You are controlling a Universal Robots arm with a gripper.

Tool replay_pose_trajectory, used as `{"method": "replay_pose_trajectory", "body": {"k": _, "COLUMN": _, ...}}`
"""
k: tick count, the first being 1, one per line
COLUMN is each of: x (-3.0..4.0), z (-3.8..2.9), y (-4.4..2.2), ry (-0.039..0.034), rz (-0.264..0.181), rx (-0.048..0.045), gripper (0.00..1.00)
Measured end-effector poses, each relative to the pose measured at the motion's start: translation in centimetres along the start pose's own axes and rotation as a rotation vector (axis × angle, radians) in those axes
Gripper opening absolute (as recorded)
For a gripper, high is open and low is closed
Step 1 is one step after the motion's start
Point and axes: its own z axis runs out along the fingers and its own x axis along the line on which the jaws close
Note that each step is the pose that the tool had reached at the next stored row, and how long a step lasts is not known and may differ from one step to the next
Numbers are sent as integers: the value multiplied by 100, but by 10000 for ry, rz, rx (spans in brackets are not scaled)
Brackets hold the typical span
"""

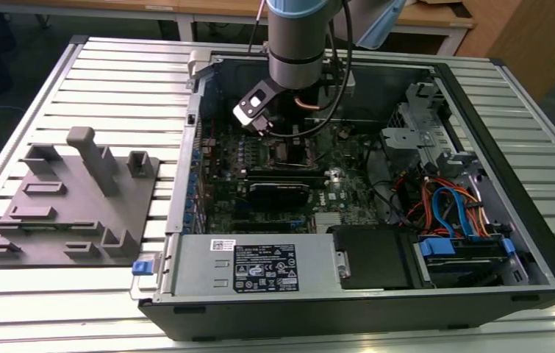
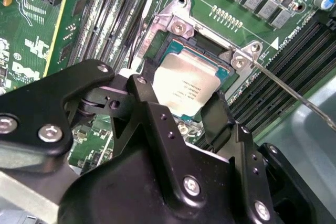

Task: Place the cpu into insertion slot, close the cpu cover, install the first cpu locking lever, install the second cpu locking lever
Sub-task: 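Place the cpu into insertion slot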

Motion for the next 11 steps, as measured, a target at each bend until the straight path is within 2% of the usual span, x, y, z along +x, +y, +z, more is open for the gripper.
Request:
{"method": "replay_pose_trajectory", "body": {"k": 5, "x": 0, "z": -24, "y": 2, "ry": 0, "rz": 1, "rx": 0, "gripper": 60}}
{"method": "replay_pose_trajectory", "body": {"k": 11, "x": 2, "z": -117, "y": 9, "ry": 1, "rz": 1, "rx": 14, "gripper": 60}}
